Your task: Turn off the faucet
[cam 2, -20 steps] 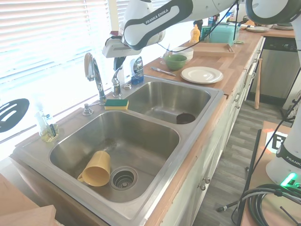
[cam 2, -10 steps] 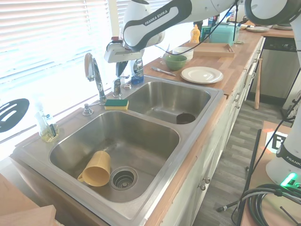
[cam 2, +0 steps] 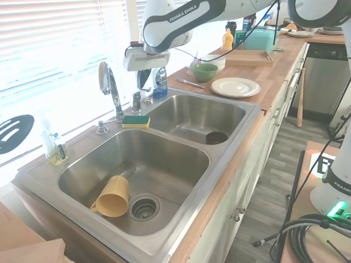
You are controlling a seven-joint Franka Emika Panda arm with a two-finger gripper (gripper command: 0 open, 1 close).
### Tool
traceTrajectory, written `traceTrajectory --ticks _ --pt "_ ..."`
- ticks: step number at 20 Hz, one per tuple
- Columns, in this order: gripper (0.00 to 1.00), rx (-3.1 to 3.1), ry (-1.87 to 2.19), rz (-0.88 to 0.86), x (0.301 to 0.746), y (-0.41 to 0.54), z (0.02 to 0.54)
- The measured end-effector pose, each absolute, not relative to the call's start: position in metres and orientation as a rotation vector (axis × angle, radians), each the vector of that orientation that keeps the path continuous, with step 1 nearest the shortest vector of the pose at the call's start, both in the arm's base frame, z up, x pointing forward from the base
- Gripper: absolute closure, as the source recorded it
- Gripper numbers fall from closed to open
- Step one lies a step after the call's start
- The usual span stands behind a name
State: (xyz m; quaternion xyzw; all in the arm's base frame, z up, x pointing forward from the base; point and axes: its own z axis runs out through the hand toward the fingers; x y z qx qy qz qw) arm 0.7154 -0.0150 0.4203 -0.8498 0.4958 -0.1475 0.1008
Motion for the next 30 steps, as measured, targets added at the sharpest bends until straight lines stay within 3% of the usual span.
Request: traceTrajectory --ticks 7,13,18,30 --pt "1.00 -2.526 1.485 -0.380 0.670 -0.017 0.430" --pt "1.00 -2.623 1.518 -0.151 0.595 -0.015 0.370" --pt "1.00 -2.659 1.532 -0.035 0.527 -0.013 0.356" --pt "1.00 -2.699 1.456 0.008 0.424 -0.006 0.388"
